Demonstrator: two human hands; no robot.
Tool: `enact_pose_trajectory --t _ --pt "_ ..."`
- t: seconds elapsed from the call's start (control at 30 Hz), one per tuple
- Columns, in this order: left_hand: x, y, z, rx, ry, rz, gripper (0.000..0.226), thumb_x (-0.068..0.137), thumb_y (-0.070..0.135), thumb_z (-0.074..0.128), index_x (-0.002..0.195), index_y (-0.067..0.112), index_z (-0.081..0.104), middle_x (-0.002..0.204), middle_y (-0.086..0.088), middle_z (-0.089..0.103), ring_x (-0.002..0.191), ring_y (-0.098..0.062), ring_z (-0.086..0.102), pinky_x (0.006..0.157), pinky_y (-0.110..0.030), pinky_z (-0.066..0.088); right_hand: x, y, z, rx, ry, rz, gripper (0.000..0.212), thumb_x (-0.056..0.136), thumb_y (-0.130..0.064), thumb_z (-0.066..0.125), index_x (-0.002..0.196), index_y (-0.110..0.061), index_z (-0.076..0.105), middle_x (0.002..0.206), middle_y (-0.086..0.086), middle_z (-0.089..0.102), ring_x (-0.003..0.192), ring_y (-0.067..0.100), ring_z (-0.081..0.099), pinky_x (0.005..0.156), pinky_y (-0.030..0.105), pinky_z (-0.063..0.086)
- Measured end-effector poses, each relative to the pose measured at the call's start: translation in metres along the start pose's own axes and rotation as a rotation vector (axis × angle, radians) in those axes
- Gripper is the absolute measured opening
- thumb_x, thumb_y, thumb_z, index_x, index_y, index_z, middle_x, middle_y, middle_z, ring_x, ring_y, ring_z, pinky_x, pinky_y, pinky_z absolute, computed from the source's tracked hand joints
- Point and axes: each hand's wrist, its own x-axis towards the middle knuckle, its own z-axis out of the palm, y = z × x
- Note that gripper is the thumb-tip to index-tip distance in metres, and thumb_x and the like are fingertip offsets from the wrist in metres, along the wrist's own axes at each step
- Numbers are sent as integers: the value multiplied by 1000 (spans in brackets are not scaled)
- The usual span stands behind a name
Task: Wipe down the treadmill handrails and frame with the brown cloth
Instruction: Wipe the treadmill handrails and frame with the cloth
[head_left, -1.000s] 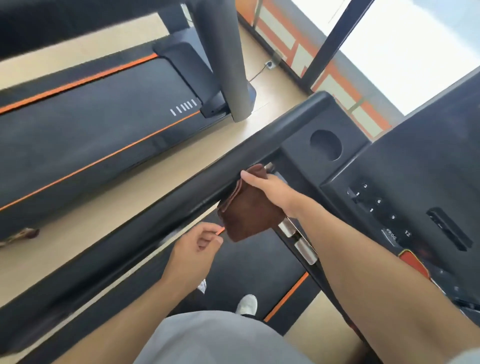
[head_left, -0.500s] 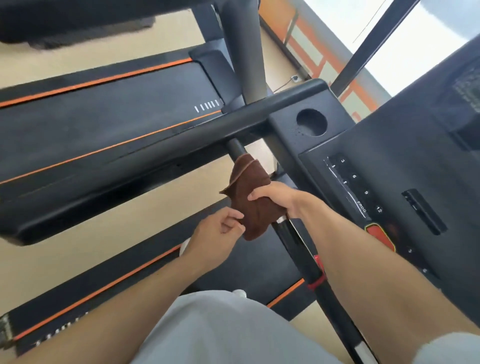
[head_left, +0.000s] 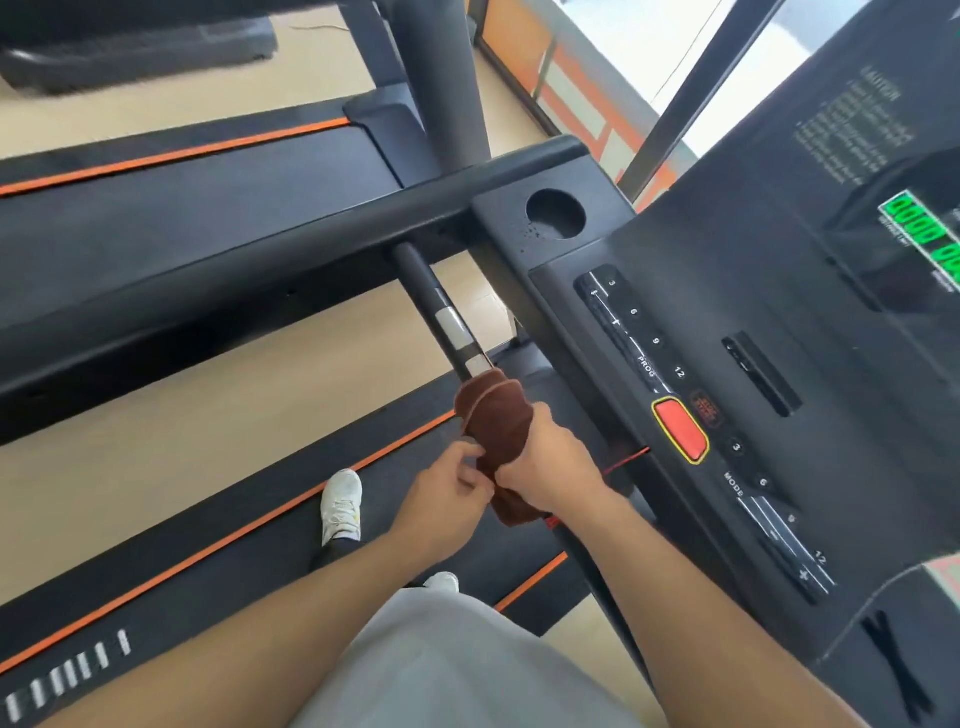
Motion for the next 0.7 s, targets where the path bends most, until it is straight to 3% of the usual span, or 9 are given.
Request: enact_pose_trajectory --t 0.13,0.27,0.37,0.47,0.53,0.6,0.7 --pt "4 -8 -1 -7 9 -47 26 94 24 58 116 35 54 91 11 72 88 -6 67 83 -32 54 -19 13 36 -524 306 -9 79 87 -31 76 149 -13 30 115 3 62 96 22 69 65 35 50" --pt "13 -11 -12 -94 53 -39 39 92 21 62 126 38 52 88 17 73 88 1 67 86 -29 55 2 -10 22 -595 287 -98 82 91 -29 68 155 -7 21 126 5 57 102 22 70 64 34 43" --pt "25 -7 -33 -176 143 -19 39 93 22 64 125 40 50 91 14 73 89 -2 68 88 -31 56 38 -52 6 -443 245 -119 69 92 -38 66 145 -11 31 125 5 58 103 28 70 68 36 39" --pt "34 2 -65 -176 199 -3 38 95 23 64 125 41 50 94 14 72 92 -3 67 85 -26 53 82 -98 -7 -189 246 -150 52 90 -52 66 120 -15 42 112 7 66 99 35 69 71 39 41" --pt "39 6 -87 -168 205 0 36 96 24 63 124 42 51 96 15 71 94 -1 65 81 -19 49 109 -124 -18 -32 220 -159 55 89 -63 64 111 -17 44 108 9 69 99 37 68 76 41 46" --pt "43 7 -108 -180 216 1 32 96 25 63 122 42 54 93 16 71 95 1 65 80 -14 46 134 -140 -28 75 153 -149 61 87 -70 61 117 -17 51 113 8 69 106 33 66 86 41 51" --pt "50 3 -135 -182 249 -5 29 95 22 63 118 39 57 88 15 72 94 -2 67 89 -24 50 161 -137 -38 418 -51 -210 40 90 -57 70 114 -25 68 114 0 73 110 23 69 98 44 55"
